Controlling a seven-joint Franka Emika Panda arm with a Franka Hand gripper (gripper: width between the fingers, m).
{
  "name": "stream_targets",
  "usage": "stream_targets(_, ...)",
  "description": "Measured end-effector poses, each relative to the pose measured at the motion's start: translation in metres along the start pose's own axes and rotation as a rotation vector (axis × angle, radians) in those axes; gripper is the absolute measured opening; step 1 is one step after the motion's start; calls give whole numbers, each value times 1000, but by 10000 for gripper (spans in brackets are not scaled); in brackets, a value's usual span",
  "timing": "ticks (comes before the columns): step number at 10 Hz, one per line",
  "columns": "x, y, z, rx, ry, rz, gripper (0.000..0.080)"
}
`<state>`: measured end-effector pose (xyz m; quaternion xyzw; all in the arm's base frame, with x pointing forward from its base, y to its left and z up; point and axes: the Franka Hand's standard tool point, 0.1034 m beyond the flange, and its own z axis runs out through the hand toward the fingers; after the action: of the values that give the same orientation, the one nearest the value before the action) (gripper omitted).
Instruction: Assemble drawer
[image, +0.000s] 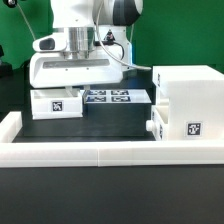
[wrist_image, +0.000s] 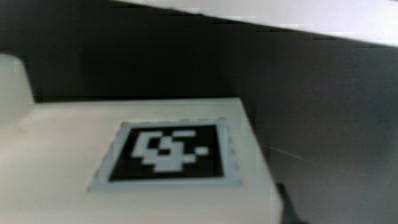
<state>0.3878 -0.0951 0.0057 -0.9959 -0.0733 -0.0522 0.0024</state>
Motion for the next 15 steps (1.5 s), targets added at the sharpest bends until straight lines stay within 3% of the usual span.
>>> stream_targets(4,1,-1,-1,3,-4,-9,42)
stream_targets(5,9,-6,-11,24,-37,-57,42)
stream_targets(9,54,-12,-47,54,-66,-209,42)
stream_targets(13,54,-11,-46,61,-59,-478,42)
stream_targets(15,76,-6,-48,63,-50,-743,42)
